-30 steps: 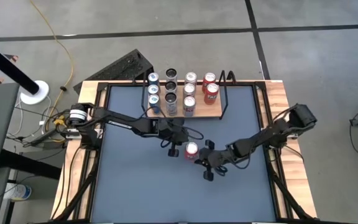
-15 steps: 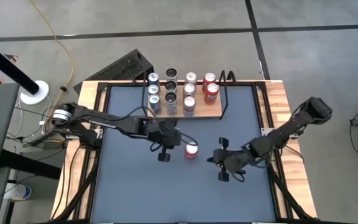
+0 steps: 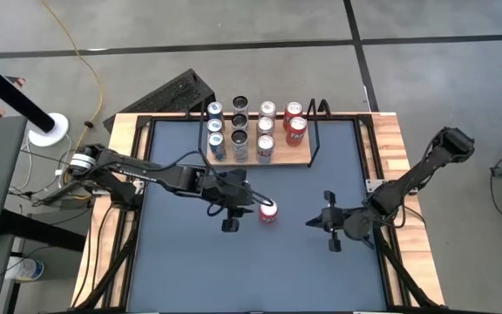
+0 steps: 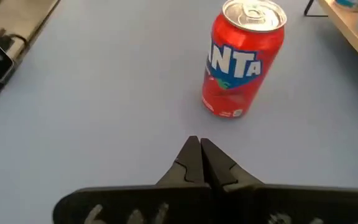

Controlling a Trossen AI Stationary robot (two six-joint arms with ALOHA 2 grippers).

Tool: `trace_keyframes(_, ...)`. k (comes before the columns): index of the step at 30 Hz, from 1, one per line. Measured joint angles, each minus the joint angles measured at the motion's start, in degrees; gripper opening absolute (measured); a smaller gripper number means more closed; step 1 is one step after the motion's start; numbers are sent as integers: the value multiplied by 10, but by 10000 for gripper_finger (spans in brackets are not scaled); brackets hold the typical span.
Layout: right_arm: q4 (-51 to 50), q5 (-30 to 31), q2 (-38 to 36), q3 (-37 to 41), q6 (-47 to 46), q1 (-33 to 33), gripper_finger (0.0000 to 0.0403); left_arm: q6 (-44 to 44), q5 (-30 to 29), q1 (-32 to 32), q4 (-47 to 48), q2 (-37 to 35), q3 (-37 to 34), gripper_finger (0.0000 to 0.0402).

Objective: Place canned beverage on shelf
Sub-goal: Put the orange soda can onto the shelf aligned with the other orange soda cans

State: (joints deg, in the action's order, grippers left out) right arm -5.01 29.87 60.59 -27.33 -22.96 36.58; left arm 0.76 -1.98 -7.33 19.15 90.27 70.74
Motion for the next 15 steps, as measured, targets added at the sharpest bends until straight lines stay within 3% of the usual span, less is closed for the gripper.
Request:
trace_keyframes(8, 41, 0, -14, 24, 0, 1, 0, -34, -7, -6, -59, 58, 0, 242)
trace_keyframes(15, 52, -15, -13, 24, 5, 0, 0, -33, -32, 0, -88, 64, 0, 344)
